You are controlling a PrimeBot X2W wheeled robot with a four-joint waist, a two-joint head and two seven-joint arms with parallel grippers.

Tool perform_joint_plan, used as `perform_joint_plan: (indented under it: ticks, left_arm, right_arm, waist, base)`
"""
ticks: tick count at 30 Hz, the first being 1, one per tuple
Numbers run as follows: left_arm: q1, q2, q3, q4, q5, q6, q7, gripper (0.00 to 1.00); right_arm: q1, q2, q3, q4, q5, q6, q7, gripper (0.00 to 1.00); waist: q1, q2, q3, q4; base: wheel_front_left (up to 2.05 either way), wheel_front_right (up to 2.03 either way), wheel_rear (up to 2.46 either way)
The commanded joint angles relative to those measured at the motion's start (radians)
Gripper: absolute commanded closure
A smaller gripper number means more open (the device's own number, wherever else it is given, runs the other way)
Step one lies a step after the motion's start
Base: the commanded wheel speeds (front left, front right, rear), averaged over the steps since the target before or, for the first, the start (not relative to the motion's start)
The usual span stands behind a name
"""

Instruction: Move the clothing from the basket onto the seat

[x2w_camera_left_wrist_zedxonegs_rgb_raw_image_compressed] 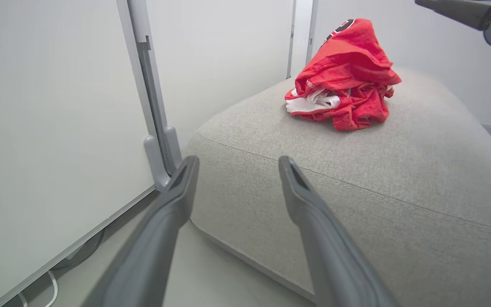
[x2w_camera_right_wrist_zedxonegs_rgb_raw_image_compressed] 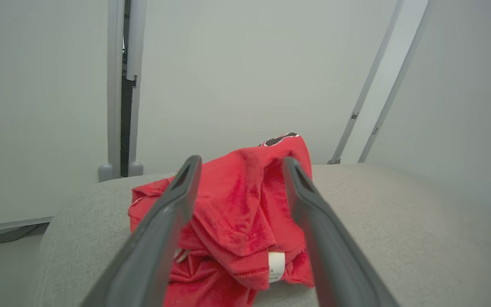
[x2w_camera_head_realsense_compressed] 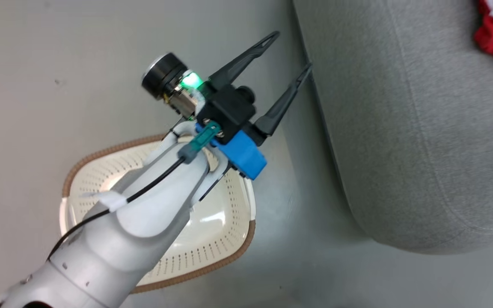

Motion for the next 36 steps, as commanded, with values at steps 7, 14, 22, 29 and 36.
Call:
perform_joint_plan:
  ticks: [7, 14, 22, 29, 36]
  left_arm:
    - [0.148, 0.020, 0.126, -0.076, -0.007, 0.041, -0.005, 0.00]
    - [0.305, 0.022, 0.275, -0.133, 0.008, 0.066, -0.004, 0.00]
    - [0.473, -0.004, 0.455, -0.158, 0.048, 0.061, -0.004, 0.00]
    - [0.613, -0.023, 0.579, -0.187, 0.093, 0.046, -0.004, 0.00]
    - [0.729, -0.055, 0.677, -0.219, 0.139, 0.023, -0.004, 0.00]
  right_arm:
    - [0.118, 0.059, 0.134, -0.102, -0.014, 0.001, 0.000, 0.00]
    - [0.216, 0.098, 0.253, -0.153, -0.002, 0.001, 0.000, 0.00]
    - [0.331, 0.137, 0.350, -0.167, 0.016, 0.001, 0.000, 0.00]
    - [0.410, 0.158, 0.406, -0.156, 0.029, 0.001, 0.000, 0.00]
    - [0.466, 0.176, 0.422, -0.148, 0.030, 0.001, 0.000, 0.00]
  waist:
    - [0.0001, 0.0000, -0.189, 0.028]
    - [0.0001, 0.0000, -0.305, 0.082]
    - [0.0001, 0.0000, -0.420, 0.151]
    - [0.0001, 0.0000, -0.482, 0.191]
    - [0.0001, 0.0000, -0.530, 0.224]
  base:
    - [0.00, 0.00, 0.00]
    - [0.00, 0.00, 0.00]
    - [0.00, 0.00, 0.00]
    - [0.00, 0.00, 0.00]
    - [0.00, 0.00, 0.00]
